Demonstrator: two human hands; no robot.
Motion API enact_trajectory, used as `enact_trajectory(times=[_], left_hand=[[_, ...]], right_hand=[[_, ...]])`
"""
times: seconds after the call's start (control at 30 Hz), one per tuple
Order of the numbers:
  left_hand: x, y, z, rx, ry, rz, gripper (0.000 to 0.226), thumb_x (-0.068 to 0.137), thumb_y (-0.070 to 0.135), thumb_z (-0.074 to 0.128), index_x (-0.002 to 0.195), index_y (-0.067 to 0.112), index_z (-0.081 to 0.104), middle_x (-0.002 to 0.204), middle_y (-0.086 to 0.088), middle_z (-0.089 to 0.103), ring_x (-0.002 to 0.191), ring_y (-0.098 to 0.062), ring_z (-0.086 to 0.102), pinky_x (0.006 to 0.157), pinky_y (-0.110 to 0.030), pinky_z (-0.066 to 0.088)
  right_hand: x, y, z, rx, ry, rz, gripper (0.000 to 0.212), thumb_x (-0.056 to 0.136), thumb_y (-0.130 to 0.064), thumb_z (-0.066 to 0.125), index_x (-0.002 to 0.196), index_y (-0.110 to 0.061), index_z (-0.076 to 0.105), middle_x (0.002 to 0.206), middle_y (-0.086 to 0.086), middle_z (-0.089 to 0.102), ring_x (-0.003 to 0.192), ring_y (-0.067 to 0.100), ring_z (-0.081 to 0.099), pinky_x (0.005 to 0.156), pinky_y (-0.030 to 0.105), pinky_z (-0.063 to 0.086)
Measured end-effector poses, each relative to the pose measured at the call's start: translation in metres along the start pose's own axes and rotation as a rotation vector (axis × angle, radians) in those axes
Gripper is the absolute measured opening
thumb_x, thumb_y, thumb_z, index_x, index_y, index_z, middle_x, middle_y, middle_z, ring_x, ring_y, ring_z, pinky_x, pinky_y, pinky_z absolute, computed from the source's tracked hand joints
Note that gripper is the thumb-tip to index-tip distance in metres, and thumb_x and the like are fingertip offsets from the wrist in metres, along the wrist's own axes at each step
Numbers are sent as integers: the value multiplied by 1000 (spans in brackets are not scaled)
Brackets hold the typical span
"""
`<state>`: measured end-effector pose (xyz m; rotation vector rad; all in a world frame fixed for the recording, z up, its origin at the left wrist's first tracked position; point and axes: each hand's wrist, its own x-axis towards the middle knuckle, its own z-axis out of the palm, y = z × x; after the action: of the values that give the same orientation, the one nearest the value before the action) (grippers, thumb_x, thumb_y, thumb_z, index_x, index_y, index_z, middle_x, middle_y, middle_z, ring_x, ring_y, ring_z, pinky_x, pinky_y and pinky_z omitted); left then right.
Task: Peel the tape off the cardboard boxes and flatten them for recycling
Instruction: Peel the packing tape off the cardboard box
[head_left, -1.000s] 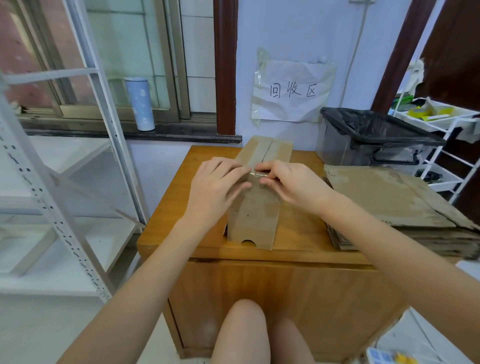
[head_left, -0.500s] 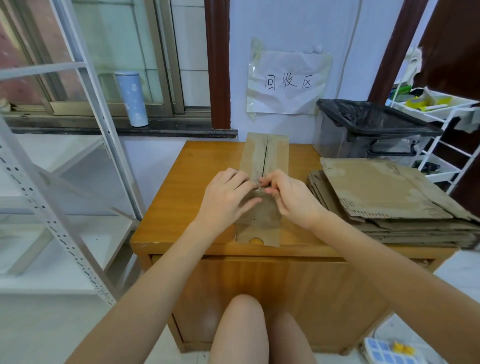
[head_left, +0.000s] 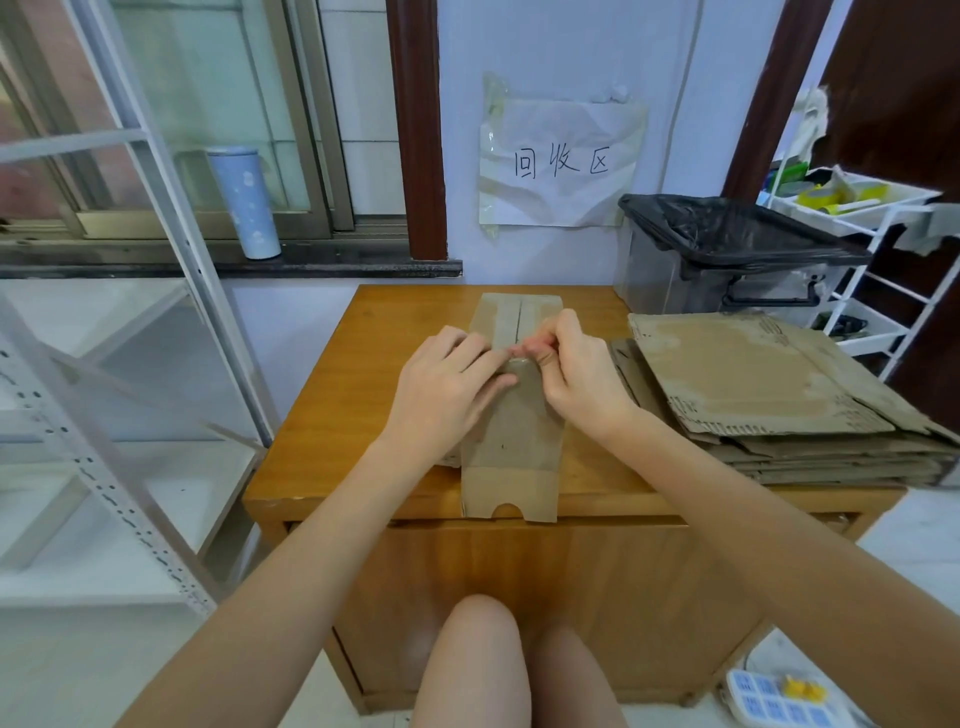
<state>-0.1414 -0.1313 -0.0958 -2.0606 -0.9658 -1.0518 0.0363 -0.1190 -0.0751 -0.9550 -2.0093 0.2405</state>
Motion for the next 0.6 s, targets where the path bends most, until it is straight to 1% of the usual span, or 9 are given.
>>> enact_trajectory(times=[0.07,0.17,0.27,0.37,0.4,0.47,0.5,0.53,0.6], left_hand=[[0,2,0,63,29,48,28,97,30,54,95,9,71,83,-5,65,76,-23,54,64,-31,43],[-1,3,1,145,75,114,18,95,22,60,91,9,71,78,-4,64,74,-19,49,66,-27,37],[-6,2,1,205,64,207,12,93,18,63,89,9,70,78,-2,63,71,-19,53,66,-28,41],[-14,0,-1,227,15,257,7,92,11,62,90,8,68,80,-4,63,72,-21,57,65,-29,46],[-16,0,-1,221,7,250,11,94,10,58,90,7,68,80,-4,63,72,-22,57,64,-29,47],[-16,0,-3,211,1,230,24,98,7,46,89,7,68,81,-5,63,71,-22,57,63,-29,46],[-15,0,-3,208,-5,227,25,98,7,44,89,7,68,81,-5,64,71,-22,57,64,-29,46],[-16,-1,-3,204,-9,228,23,98,8,47,90,8,68,82,-5,64,72,-22,57,64,-29,45],[-16,-1,-2,204,2,230,16,96,11,54,90,8,69,82,-4,64,71,-22,56,65,-29,44]], right_hand=[[-1,-2,1,20,-1,14,9,98,-14,48,91,-12,42,92,13,65,87,27,66,74,43,54],[-4,-3,-1,44,-32,35,9,97,-15,49,92,-14,42,95,11,65,91,23,66,78,38,55],[-9,-2,-4,40,-113,38,8,98,-19,49,92,-16,44,97,9,65,93,21,65,80,36,55],[-12,-1,-6,41,-222,6,7,96,-24,51,95,-18,48,104,2,63,102,15,63,86,35,54],[-12,1,-7,19,-243,-37,12,94,-28,54,99,-18,51,108,0,62,104,13,61,89,34,53],[-10,5,-13,-64,-268,-189,30,90,-38,56,106,-13,59,114,2,60,108,14,57,92,33,51],[-10,6,-16,-122,-271,-253,38,87,-45,56,106,-12,63,116,3,60,112,16,55,93,32,48],[-10,8,-19,-197,-260,-301,45,84,-52,57,106,-13,67,114,3,62,113,17,53,92,32,47],[-10,10,-22,-351,-220,-388,53,80,-57,57,105,-12,70,105,1,66,102,18,56,82,30,48]])
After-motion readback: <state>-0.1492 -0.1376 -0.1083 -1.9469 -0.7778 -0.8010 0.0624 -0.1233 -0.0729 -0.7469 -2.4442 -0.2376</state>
